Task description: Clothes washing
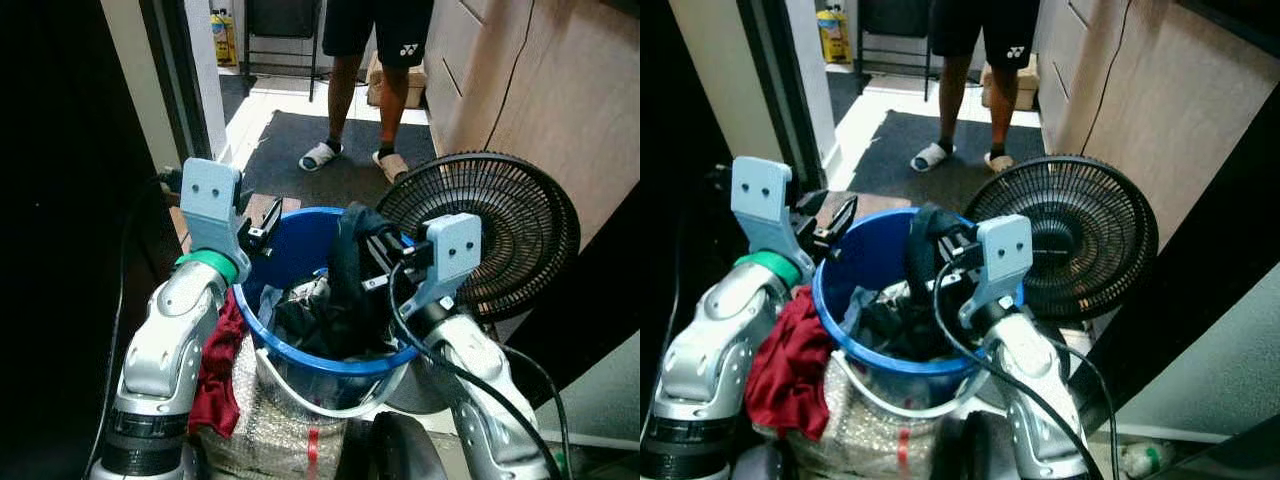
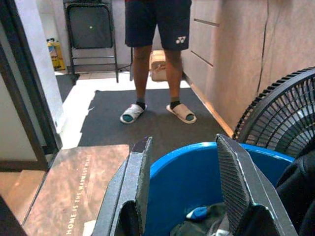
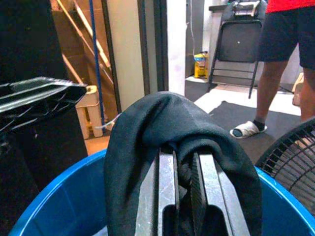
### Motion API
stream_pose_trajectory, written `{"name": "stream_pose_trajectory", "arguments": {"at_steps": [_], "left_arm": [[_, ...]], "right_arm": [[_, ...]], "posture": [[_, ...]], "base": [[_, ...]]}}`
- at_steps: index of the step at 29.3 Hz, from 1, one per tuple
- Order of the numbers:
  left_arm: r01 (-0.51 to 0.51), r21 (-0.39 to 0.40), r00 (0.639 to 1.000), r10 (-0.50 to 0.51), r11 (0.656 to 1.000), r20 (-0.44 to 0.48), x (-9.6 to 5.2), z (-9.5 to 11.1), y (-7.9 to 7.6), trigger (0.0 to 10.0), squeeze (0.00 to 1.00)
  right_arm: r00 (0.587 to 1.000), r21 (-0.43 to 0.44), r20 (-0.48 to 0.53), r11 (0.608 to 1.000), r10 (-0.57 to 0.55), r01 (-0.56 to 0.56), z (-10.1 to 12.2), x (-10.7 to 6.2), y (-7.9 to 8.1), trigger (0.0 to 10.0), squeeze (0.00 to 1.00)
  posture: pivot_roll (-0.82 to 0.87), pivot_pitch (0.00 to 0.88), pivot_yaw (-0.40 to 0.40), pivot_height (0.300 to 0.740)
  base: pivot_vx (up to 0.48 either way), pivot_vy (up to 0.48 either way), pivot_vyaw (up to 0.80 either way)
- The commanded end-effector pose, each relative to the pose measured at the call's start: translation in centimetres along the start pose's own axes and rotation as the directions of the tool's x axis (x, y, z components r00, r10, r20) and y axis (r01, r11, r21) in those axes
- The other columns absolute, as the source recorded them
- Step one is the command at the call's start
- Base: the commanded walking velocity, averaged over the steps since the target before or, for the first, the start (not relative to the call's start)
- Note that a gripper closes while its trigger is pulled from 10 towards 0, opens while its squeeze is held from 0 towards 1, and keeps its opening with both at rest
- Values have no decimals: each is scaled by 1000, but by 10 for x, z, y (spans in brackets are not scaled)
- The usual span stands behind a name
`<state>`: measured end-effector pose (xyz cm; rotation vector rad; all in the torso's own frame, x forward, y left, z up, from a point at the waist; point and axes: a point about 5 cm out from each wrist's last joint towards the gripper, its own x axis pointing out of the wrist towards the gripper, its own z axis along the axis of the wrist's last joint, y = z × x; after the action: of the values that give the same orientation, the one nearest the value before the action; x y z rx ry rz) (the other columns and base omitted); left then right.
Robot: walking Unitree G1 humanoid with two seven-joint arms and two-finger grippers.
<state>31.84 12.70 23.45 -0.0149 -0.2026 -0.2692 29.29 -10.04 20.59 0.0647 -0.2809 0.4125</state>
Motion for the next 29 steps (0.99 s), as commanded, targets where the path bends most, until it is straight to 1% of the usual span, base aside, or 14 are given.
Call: {"name": "stream_pose_trajectory", "arguments": {"at_steps": [1,2,4,6,7,8,12,13,20,24,25,29], "left_arm": [[-11,5,1000,11,1000,11,-2,1,1,10000,0],[-11,5,1000,11,1000,10,-1,0,0,10000,0],[-11,5,1000,11,1000,10,-1,0,0,10000,0],[-7,4,1000,7,1000,8,0,-1,-1,10000,0],[-7,4,1000,7,1000,8,0,-1,-1,10000,0],[0,3,1000,0,1000,7,1,-2,-3,10000,0],[17,1,1000,-17,1000,4,3,-2,-7,10000,0],[28,-1,1000,-28,1000,2,5,-3,-9,10000,0],[36,-2,999,-36,999,1,5,-3,-10,10000,0],[45,-2,999,-45,999,-2,6,-4,-12,10000,0],[47,-2,999,-47,999,-2,6,-4,-13,10000,0],[47,0,999,-47,999,-2,6,-4,-13,10000,0]], "right_arm": [[1000,16,-1,999,-29,29,-2,1,-4,10000,0],[996,11,0,996,-85,85,-3,2,-11,10000,0],[996,11,0,996,-85,85,-3,2,-11,10000,0],[984,-16,11,984,-179,179,-2,3,-23,10000,0],[984,-16,11,984,-179,179,-2,3,-23,10000,0],[978,-29,17,978,-207,208,-2,3,-28,10000,0],[972,-43,21,971,-233,234,-2,2,-32,10000,0],[970,-46,22,969,-243,244,-2,1,-33,10000,0],[967,-46,21,966,-254,255,-3,-1,-34,10000,0],[962,-48,21,961,-272,273,-4,-2,-36,10000,0],[961,-50,22,959,-277,278,-5,-2,-36,10000,0],[960,-51,22,959,-280,280,-5,-2,-37,10000,0]], "posture": [[61,0,-17,478],[61,0,-17,483],[61,0,-17,483],[48,0,-4,493],[48,0,-4,493],[40,0,5,498],[30,0,16,508],[27,0,20,518],[24,0,22,533],[22,0,28,548],[22,0,28,558],[25,0,27,568]], "base": [[0,0,0],[0,0,0],[0,0,0],[0,0,0],[0,0,0],[0,0,0],[0,0,0],[0,0,0],[0,0,0],[0,0,0],[0,0,0],[0,0,0]]}}
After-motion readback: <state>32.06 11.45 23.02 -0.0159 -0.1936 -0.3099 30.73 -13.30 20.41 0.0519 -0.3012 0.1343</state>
